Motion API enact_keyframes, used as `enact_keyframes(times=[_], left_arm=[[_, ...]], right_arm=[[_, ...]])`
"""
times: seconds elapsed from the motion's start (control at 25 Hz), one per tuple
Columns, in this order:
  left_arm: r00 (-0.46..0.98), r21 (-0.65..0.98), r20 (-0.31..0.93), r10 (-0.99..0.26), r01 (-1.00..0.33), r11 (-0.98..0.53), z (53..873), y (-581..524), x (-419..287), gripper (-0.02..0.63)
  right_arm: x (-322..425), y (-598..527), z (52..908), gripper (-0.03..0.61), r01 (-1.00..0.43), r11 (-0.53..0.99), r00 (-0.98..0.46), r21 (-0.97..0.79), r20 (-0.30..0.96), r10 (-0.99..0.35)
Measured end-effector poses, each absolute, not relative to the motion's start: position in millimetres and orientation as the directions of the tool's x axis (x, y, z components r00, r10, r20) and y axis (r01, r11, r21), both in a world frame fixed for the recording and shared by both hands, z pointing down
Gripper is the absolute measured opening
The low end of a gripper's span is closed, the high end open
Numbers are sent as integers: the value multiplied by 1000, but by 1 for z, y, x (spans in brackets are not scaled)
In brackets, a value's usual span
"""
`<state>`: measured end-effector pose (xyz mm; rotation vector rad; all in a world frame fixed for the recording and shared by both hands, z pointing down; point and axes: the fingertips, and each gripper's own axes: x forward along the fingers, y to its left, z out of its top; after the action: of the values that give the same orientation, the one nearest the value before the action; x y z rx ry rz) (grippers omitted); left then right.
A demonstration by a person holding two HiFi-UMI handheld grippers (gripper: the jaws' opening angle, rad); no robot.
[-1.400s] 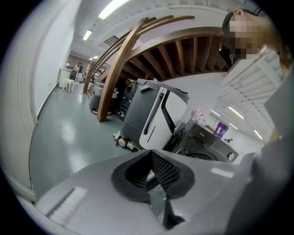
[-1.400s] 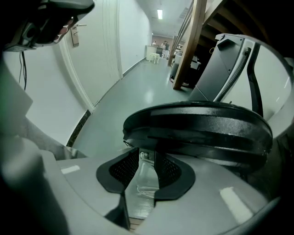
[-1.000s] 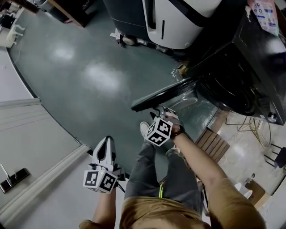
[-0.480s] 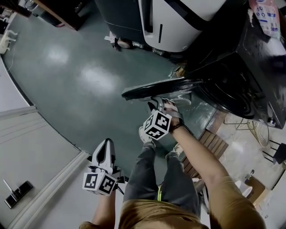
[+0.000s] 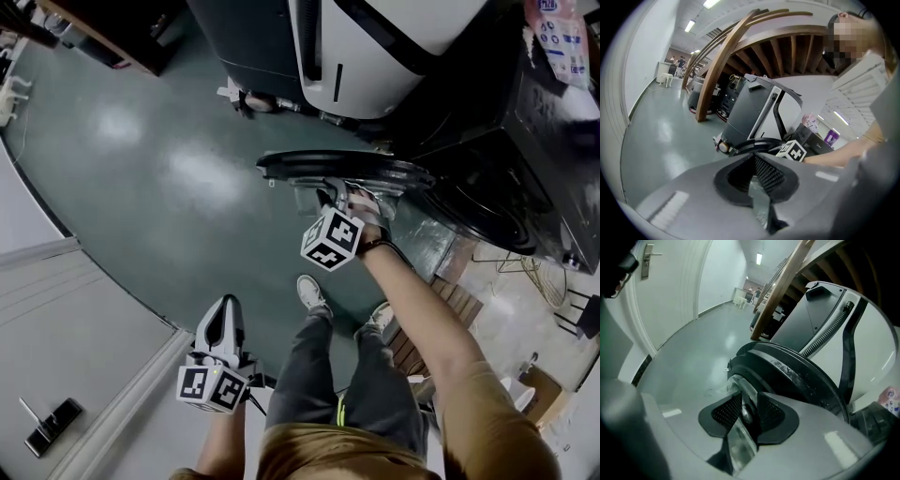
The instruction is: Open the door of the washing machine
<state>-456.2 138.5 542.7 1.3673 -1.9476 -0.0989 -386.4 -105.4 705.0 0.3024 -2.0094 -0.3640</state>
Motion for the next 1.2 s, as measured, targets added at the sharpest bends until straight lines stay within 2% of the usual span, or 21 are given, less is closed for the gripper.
enact_keyframes(times=[0.44, 0.56, 0.68, 0.96, 1.2], left_arm=[[-146, 453, 518, -843, -789, 415, 536, 135, -469, 60], [-147, 447, 513, -846, -795, 410, 530, 133, -472, 60], [-134, 449, 509, -850, -801, 395, 523, 125, -468, 60], [-49, 462, 460, -886, -839, 286, 508, 91, -429, 60], [37, 465, 412, -910, -868, 176, 486, 53, -378, 60]], right_arm=[[-394, -151, 697, 90, -36, 889, -386, 457, 814, -434], [-392, -152, 686, 5, -40, 881, -390, 471, 805, -447], [-381, -146, 673, 5, -29, 886, -401, 464, 806, -435], [-319, -149, 638, 5, -99, 885, -389, 454, 801, -455], [-229, -138, 614, 5, -215, 873, -365, 437, 793, -487]])
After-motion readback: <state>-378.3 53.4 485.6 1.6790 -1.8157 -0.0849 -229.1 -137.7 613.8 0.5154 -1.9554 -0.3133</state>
